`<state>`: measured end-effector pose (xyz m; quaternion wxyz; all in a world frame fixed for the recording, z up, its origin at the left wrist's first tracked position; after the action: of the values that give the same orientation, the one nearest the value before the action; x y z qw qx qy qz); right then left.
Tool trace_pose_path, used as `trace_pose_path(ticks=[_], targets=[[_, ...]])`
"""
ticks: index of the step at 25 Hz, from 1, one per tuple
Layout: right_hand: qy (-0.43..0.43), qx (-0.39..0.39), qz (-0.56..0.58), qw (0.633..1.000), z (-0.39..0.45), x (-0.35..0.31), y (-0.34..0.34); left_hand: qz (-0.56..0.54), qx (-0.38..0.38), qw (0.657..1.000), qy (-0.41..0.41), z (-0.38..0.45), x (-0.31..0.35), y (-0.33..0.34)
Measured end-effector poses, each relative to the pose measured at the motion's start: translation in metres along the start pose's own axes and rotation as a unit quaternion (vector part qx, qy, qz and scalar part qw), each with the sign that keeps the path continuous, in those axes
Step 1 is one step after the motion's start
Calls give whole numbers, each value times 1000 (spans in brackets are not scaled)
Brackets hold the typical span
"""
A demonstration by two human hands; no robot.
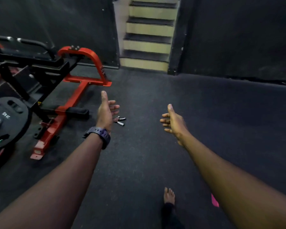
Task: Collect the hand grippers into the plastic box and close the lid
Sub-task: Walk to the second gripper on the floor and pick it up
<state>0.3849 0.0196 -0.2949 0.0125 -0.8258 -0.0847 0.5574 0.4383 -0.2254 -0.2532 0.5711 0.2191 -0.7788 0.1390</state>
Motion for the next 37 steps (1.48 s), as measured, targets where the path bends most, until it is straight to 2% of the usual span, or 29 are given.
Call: trace_pose_path(ticks=[7,11,15,20,25,28,33,35,37], targets=[[18,-115,-64,991,195,-44,45,-23,111,993,-30,144,10,42],[31,-160,-116,980,293,-60,89,-48,150,986,-60,234,1,46],[46,-188,-153,969,393,-52,150,-59,160,983,-76,343,-16,38],[95,-186,-213,955,540,-7,245,-54,165,977,-119,510,-62,3],[114,-232,-277,925,674,84,344,-44,182,967,-174,644,-170,-6],[114,-266,-311,905,750,168,395,-33,190,963,-188,716,-259,-2],[92,-282,-389,872,858,326,444,-22,203,957,-207,819,-407,-16],[58,-284,-451,844,891,387,460,-26,203,955,-214,845,-460,-25],[-2,-288,-535,794,911,437,478,-39,197,955,-218,860,-501,-36]])
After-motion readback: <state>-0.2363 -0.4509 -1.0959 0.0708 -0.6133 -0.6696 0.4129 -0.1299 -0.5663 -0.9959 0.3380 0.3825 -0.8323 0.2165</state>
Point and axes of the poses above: each hand's wrist, its own z-axis towards the middle knuckle, its own y-axis out of the palm, x = y × z, the point moved 4 cm from there along z, towards the middle knuckle, and after that the axes turned 2 degrees about -x, right-handed, at the moved point
